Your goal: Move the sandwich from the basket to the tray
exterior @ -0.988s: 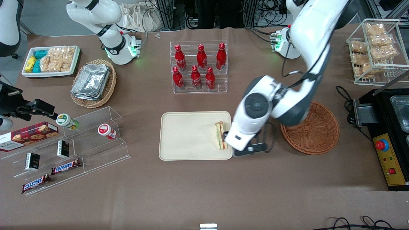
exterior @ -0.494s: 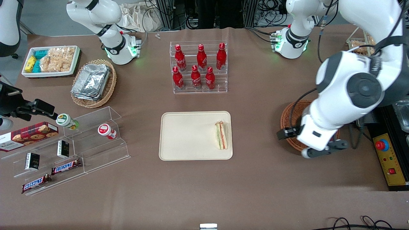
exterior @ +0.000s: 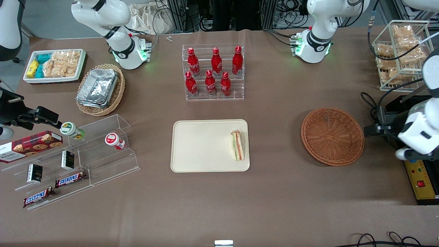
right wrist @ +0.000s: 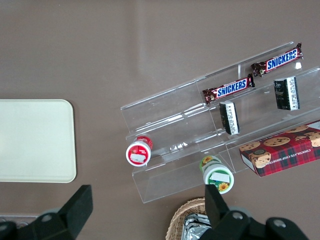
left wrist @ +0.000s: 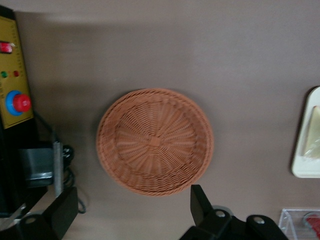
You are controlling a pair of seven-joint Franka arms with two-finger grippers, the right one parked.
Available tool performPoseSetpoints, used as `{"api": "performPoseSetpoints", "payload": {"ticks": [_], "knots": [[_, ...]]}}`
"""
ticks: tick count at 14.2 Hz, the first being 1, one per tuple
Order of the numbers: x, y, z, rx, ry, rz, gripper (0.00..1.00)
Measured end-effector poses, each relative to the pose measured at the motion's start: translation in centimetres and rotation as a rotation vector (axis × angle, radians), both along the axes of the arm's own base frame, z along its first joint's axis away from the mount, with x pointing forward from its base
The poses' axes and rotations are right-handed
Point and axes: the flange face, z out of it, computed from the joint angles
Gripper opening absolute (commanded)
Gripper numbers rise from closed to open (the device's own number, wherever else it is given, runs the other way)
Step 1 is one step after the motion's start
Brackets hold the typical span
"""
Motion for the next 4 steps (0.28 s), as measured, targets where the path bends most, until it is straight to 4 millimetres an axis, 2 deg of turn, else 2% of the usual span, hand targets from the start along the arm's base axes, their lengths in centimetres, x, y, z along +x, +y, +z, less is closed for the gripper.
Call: {"api": "performPoseSetpoints", "payload": {"ticks": [1, 4], "knots": [[-0.19, 0.31, -0.29, 0.004, 0.008, -0.002, 1.0], [-0.03, -0.65, -1.23, 0.025, 0.022, -0.023, 1.0]]}}
